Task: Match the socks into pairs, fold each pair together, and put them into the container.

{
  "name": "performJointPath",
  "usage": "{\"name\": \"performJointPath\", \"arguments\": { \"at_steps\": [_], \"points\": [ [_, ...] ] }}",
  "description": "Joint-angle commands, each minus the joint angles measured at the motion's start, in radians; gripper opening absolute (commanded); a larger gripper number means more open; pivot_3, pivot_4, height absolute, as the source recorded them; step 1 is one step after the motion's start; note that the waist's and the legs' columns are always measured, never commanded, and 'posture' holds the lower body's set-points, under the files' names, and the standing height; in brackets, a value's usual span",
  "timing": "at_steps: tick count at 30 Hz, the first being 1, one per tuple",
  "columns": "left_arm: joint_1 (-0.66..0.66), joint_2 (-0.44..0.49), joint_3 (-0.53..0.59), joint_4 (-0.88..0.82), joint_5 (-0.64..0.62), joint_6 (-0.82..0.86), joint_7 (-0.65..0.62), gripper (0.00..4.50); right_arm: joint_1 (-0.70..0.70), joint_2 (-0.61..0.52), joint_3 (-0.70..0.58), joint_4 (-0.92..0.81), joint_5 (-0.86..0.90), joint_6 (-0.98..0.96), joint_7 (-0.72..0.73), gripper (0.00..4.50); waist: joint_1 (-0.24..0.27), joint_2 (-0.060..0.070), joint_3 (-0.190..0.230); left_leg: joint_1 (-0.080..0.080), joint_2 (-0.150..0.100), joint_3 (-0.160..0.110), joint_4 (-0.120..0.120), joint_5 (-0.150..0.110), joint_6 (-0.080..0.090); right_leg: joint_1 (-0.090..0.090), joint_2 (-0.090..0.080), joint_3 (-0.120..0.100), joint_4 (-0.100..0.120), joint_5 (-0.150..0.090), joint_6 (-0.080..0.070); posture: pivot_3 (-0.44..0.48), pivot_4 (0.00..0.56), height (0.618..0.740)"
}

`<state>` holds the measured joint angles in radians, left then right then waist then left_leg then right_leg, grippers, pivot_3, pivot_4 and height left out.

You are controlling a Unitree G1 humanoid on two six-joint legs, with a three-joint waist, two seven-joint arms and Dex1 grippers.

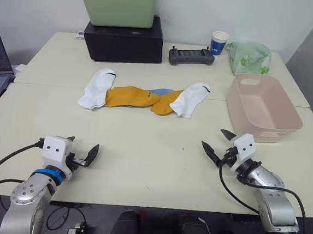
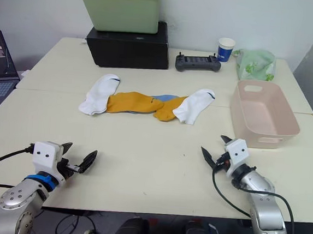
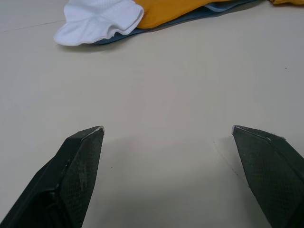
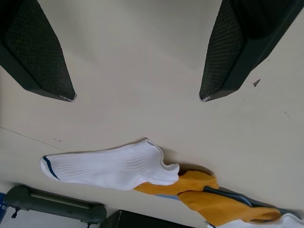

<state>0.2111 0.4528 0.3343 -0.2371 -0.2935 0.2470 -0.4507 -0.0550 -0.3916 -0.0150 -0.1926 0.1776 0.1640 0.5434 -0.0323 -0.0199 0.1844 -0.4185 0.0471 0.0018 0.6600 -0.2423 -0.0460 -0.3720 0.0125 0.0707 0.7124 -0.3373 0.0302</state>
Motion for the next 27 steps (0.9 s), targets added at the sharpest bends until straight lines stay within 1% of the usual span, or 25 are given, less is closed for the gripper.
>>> {"name": "performJointPath", "arguments": {
  "at_steps": [1, 7, 14, 17, 20, 23, 27],
  "points": [
    [-0.013, 0.003, 0.007, -0.026, -0.005, -0.029, -0.005, 4.5, -0.012, -0.01, -0.003, -0.031, -0.001, -0.015, 0.003, 4.45, 0.0, 0.0, 0.0, 0.0, 0.0, 0.0, 0.0, 0.0, 0.0, 0.0, 0.0, 0.0, 0.0, 0.0, 0.0, 0.0, 0.15, 0.74],
    [-0.014, 0.005, 0.011, -0.029, -0.012, -0.025, -0.01, 4.5, -0.017, -0.015, -0.002, -0.037, 0.001, -0.011, 0.005, 4.45, 0.0, 0.0, 0.0, 0.0, 0.0, 0.0, 0.0, 0.0, 0.0, 0.0, 0.0, 0.0, 0.0, 0.0, 0.0, 0.0, 0.15, 0.74],
    [-0.005, -0.007, 0.023, -0.05, -0.067, -0.025, -0.042, 4.5, -0.015, -0.016, 0.001, -0.051, 0.005, -0.005, 0.005, 4.45, 0.0, 0.0, 0.0, 0.0, 0.0, 0.0, 0.0, 0.0, 0.0, 0.0, 0.0, 0.0, 0.0, 0.0, 0.0, 0.0, 0.15, 0.74],
    [0.002, -0.01, 0.023, -0.061, -0.082, -0.02, -0.045, 4.5, -0.016, -0.015, 0.0, -0.058, 0.027, 0.004, 0.02, 4.45, 0.0, 0.0, 0.0, 0.0, 0.0, 0.0, 0.0, 0.0, 0.0, 0.0, 0.0, 0.0, 0.0, 0.0, 0.0, 0.0, 0.15, 0.74],
    [0.006, -0.009, 0.022, -0.065, -0.079, -0.027, -0.041, 4.5, -0.026, -0.023, 0.005, -0.07, 0.063, 0.014, 0.069, 4.45, 0.0, 0.0, 0.0, 0.0, 0.0, 0.0, 0.0, 0.0, 0.0, 0.0, 0.0, 0.0, 0.0, 0.0, 0.0, 0.0, 0.15, 0.74],
    [0.014, -0.014, 0.024, -0.081, -0.084, -0.028, -0.04, 4.5, -0.054, -0.035, 0.014, -0.075, 0.064, 0.03, 0.085, 4.45, 0.0, 0.0, 0.0, 0.0, 0.0, 0.0, 0.0, 0.0, 0.0, 0.0, 0.0, 0.0, 0.0, 0.0, 0.0, 0.0, 0.15, 0.74],
    [0.031, -0.021, 0.027, -0.103, -0.081, -0.036, -0.034, 4.5, -0.139, -0.059, 0.056, -0.065, 0.06, 0.038, 0.138, 4.45, -0.001, 0.0, 0.0, 0.0, 0.0, 0.0, 0.0, 0.0, 0.0, 0.0, 0.0, 0.0, 0.0, 0.0, 0.0, 0.0, 0.15, 0.74]
  ]
}}
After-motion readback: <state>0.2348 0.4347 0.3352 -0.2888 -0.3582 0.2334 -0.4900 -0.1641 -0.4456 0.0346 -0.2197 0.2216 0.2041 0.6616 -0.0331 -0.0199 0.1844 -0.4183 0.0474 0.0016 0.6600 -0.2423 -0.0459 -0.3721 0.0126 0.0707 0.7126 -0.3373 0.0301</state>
